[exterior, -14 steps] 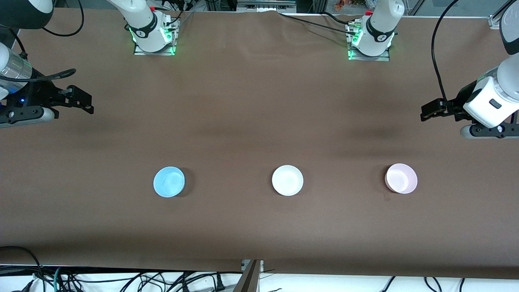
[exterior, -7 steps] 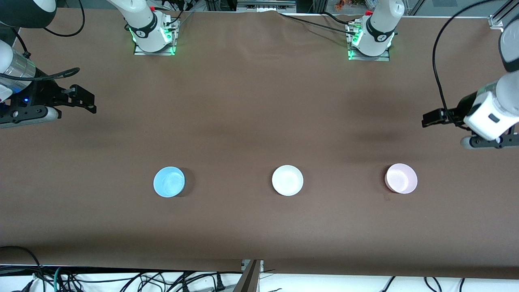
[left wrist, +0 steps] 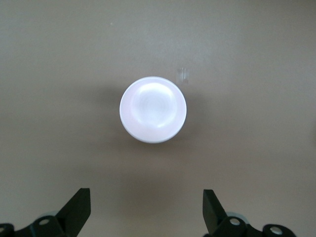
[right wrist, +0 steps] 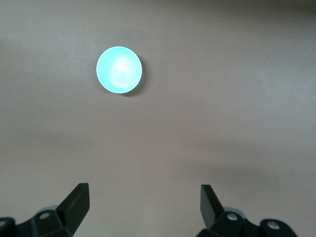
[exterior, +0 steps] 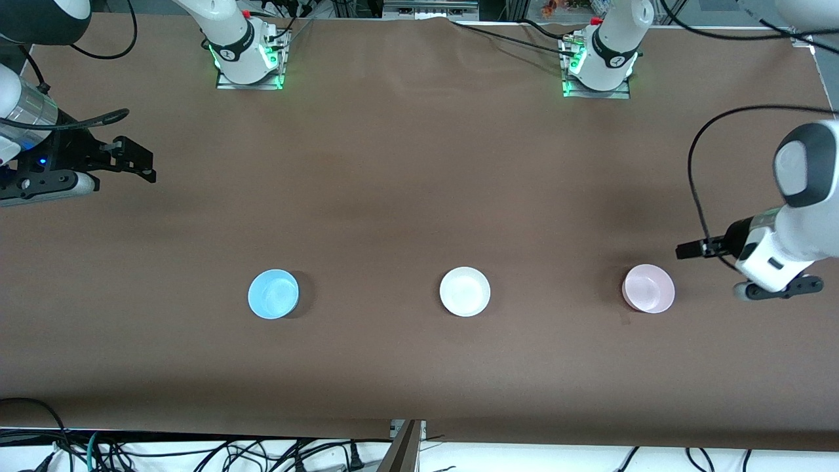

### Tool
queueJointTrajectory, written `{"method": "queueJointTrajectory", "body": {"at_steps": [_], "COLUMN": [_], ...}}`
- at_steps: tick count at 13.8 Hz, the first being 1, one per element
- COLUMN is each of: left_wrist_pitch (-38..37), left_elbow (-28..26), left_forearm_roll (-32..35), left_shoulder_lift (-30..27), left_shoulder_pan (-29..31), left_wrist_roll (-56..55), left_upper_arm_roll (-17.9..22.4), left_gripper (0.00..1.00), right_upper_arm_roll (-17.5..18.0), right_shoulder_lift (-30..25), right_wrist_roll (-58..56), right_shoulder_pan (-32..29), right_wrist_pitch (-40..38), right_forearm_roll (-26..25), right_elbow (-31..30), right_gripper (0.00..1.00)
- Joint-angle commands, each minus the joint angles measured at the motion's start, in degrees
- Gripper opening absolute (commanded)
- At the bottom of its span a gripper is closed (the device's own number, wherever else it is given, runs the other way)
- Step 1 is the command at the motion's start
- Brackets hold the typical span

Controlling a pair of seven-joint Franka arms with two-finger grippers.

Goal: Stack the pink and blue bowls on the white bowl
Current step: 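Lower the left gripper onto the pink bowl rim and grasp it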

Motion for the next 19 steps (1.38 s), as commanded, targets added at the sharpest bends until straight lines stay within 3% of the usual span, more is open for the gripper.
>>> {"method": "queueJointTrajectory", "body": {"at_steps": [1,6,9,13,19], "left_wrist_pitch": [5.9,24.4,27.6,28.7,28.7], "left_elbow": [0.2,-7.1,-10.5,-10.8,-11.1], "left_forearm_roll": [-1.0,-6.7,-8.6,-10.0,-11.6], "left_shoulder_lift": [4.7,9.6,10.1,11.7,11.9], "left_shoulder_pan": [2.7,5.0,5.2,5.8,6.1], "left_wrist_roll": [7.8,17.4,18.2,21.7,27.7], "left_upper_arm_roll": [-0.2,-0.1,-0.1,-0.1,0.6], "left_gripper": [1.00,1.00,1.00,0.97,0.41], "right_upper_arm_roll": [0.2,0.2,0.2,0.1,0.0], "right_shoulder_lift": [-1.2,-1.1,-1.0,-1.0,-0.9], "right_wrist_roll": [0.8,0.8,0.8,0.8,0.8], "right_shoulder_pan": [0.1,0.1,0.0,0.0,0.0], "right_wrist_pitch": [-0.6,-0.5,-0.4,-0.4,-0.2], "right_forearm_roll": [0.0,0.0,0.0,0.0,0.0], "right_elbow": [-0.6,-0.5,-0.5,-0.5,-0.5], "right_gripper": [0.99,0.99,0.99,0.99,0.99]}}
